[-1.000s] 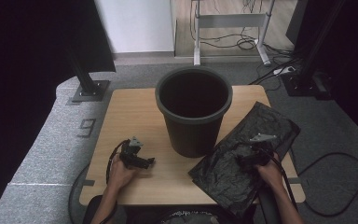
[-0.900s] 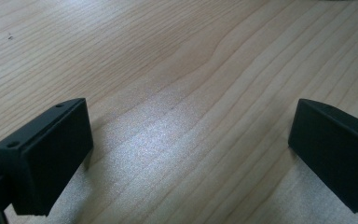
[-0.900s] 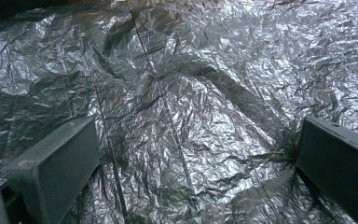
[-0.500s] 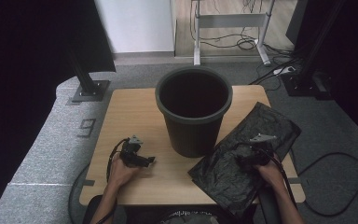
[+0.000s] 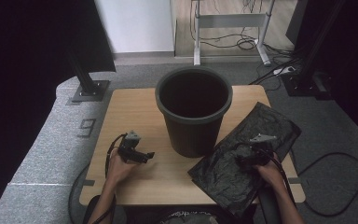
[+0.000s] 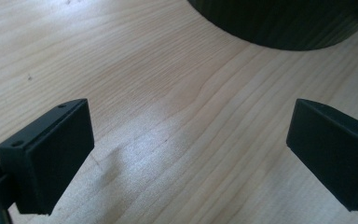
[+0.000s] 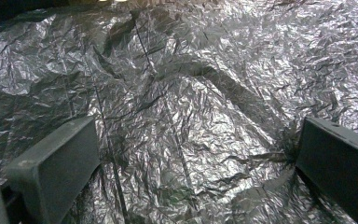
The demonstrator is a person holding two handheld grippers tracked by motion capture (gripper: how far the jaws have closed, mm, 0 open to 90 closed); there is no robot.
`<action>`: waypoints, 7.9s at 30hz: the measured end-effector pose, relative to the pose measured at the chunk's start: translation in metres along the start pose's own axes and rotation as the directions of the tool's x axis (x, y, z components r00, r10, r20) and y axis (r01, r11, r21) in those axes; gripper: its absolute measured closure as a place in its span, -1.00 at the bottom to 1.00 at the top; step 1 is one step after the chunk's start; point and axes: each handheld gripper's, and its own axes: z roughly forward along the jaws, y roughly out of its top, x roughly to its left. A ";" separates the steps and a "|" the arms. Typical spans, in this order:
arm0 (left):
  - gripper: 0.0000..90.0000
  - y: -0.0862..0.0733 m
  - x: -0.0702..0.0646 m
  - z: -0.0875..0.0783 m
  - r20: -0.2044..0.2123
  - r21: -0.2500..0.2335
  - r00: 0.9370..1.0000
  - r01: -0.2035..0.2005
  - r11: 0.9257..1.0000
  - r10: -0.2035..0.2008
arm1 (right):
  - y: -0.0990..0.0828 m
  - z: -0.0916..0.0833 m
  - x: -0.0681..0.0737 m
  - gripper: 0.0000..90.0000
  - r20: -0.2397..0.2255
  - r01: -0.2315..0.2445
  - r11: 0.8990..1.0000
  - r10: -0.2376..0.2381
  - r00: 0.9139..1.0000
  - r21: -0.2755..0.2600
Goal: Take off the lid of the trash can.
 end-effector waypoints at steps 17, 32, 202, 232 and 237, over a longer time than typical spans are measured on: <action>-0.94 0.040 0.007 -0.024 -0.005 0.001 0.999 -0.051 0.999 0.051 | -0.001 -0.001 0.001 -1.00 0.001 -0.001 1.000 0.001 1.000 -0.001; -0.83 0.091 0.012 -0.048 0.008 -0.036 0.996 -0.084 0.996 0.084 | -0.001 -0.001 0.002 -1.00 -0.002 0.004 1.000 -0.004 1.000 0.000; 0.74 0.300 0.028 -0.107 0.110 0.035 0.982 0.148 0.988 -0.151 | -0.001 -0.002 0.002 -1.00 -0.004 0.004 1.000 -0.004 1.000 0.000; 0.72 0.242 0.069 -0.152 -0.024 0.038 0.980 0.200 0.979 -0.199 | -0.002 -0.002 0.002 -1.00 -0.003 0.003 1.000 -0.003 1.000 0.000; 0.72 0.229 0.077 -0.160 -0.050 0.035 0.976 0.214 0.976 -0.212 | -0.002 -0.002 0.003 -1.00 -0.002 0.002 1.000 -0.002 1.000 -0.001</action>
